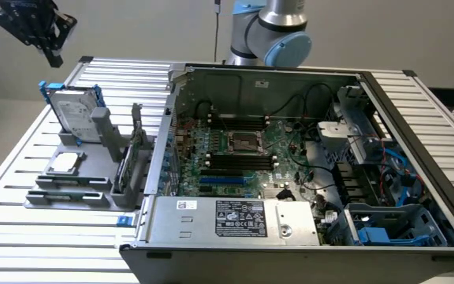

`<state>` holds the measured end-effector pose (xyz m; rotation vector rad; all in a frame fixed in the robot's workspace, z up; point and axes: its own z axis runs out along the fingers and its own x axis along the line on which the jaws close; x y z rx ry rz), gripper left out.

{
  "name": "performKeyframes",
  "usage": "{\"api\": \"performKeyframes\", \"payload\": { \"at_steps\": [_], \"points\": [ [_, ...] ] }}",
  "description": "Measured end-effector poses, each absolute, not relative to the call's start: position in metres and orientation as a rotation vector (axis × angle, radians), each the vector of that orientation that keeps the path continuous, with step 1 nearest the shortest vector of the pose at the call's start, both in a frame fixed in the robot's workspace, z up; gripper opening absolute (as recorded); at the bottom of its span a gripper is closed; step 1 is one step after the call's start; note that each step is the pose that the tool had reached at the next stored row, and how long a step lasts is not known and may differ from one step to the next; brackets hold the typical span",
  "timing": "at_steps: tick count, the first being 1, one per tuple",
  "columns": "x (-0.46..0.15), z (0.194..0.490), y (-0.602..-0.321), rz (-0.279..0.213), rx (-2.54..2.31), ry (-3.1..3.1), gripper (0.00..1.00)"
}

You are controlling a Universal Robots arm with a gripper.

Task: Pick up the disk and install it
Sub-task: 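Reach for the disk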

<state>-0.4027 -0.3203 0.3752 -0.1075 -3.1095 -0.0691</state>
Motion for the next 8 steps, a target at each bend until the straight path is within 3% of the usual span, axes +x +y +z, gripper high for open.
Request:
{"api": "performKeyframes", "payload": {
  "at_steps": [8],
  "points": [
    [-0.4073, 0.3747, -0.3203, -0.044, 0.012, -3.106, 0.11]
  ]
}}
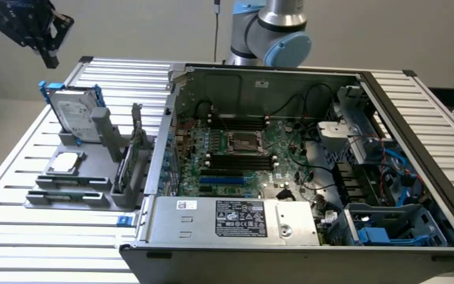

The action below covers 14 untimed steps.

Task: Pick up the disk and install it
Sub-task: 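Reach for the disk, then pick up the disk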

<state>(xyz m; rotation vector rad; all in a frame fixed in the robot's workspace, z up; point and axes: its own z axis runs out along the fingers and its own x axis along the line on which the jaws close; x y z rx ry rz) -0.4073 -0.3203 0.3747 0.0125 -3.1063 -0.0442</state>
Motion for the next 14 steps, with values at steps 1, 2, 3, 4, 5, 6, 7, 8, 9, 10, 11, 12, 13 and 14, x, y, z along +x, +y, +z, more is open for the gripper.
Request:
{"api": "performKeyframes", "payload": {
  "at_steps": [1, 2, 3, 4, 5, 6, 7, 8, 9, 10, 11, 12, 13, 14],
  "points": [
    [-0.4073, 0.3747, -0.3203, -0.044, 0.013, -3.106, 0.11],
    [-0.4074, 0.3747, -0.3203, -0.044, 0.013, -3.106, 0.11],
    [-0.4073, 0.3747, -0.3203, -0.044, 0.013, -3.106, 0.11],
    [-0.4073, 0.3747, -0.3203, -0.044, 0.013, -3.106, 0.11],
    [-0.4073, 0.3746, -0.3203, -0.044, 0.013, -3.106, 0.11],
    [-0.4073, 0.3747, -0.3203, -0.044, 0.013, -3.106, 0.11],
    [-0.4074, 0.3746, -0.3202, -0.044, 0.013, -3.106, 0.11],
    [-0.4074, 0.3747, -0.3202, -0.044, 0.013, -3.106, 0.11],
    [-0.4074, 0.3747, -0.3203, -0.044, 0.013, -3.106, 0.11],
    [-0.4074, 0.3747, -0.3203, -0.044, 0.013, -3.106, 0.11],
    [-0.4074, 0.3746, -0.3203, -0.044, 0.013, -3.106, 0.11],
    [-0.4074, 0.3747, -0.3203, -0.044, 0.013, -3.106, 0.11],
    [-0.4074, 0.3746, -0.3203, -0.044, 0.013, -3.106, 0.11],
    [-0.4073, 0.3746, -0.3203, -0.044, 0.013, -3.106, 0.12]
  ]
}}
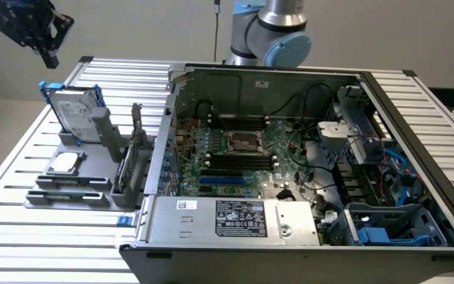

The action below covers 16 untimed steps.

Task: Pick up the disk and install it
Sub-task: 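Pick up the disk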

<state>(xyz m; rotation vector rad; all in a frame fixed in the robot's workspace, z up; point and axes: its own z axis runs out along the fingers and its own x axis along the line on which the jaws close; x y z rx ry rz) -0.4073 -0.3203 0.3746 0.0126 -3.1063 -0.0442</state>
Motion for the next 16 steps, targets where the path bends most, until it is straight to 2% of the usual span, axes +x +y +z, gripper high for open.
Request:
{"api": "performKeyframes", "payload": {
  "at_steps": [1, 4, 5, 7, 10, 11, 16],
  "points": [
    [-0.4074, 0.3747, -0.3203, -0.044, 0.013, -3.106, 0.12],
    [-0.4074, 0.3747, -0.3202, -0.044, 0.013, -3.106, 0.29],
    [-0.4074, 0.3746, -0.3202, -0.044, 0.013, -3.106, 0.29],
    [-0.4074, 0.3746, -0.3202, -0.044, 0.013, -3.106, 0.41],
    [-0.4073, 0.3747, -0.3203, -0.044, 0.013, -3.106, 0.47],
    [-0.4074, 0.3747, -0.3203, -0.044, 0.013, -3.106, 0.53],
    [-0.4076, 0.3728, -0.3202, -0.046, -0.092, -3.106, 0.53]
  ]
}}
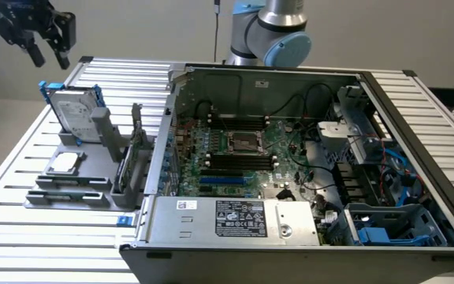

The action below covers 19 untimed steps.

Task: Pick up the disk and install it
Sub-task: 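Pick up the disk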

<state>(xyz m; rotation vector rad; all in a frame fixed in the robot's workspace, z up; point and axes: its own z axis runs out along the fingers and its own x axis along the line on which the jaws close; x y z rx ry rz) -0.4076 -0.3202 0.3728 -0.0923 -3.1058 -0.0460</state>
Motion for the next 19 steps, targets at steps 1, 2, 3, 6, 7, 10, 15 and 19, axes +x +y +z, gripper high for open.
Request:
{"api": "performKeyframes", "payload": {
  "at_steps": [1, 2, 3, 6, 7, 10, 15, 19],
  "points": [
    [-0.4076, 0.3723, -0.3202, -0.046, -0.123, -3.105, 0.53],
    [-0.4076, 0.3719, -0.3202, -0.047, -0.151, -3.104, 0.53],
    [-0.4076, 0.3717, -0.3202, -0.047, -0.178, -3.103, 0.53],
    [-0.4086, 0.3713, -0.3200, -0.048, -0.223, -3.101, 0.53],
    [-0.4087, 0.3713, -0.3199, -0.048, -0.205, -3.102, 0.53],
    [-0.4087, 0.3714, -0.3199, -0.046, -0.121, -3.105, 0.53],
    [-0.4087, 0.3714, -0.3199, -0.044, 0.021, -3.106, 0.53],
    [-0.4088, 0.3714, -0.3199, -0.042, 0.135, -3.102, 0.53]
  ]
}}
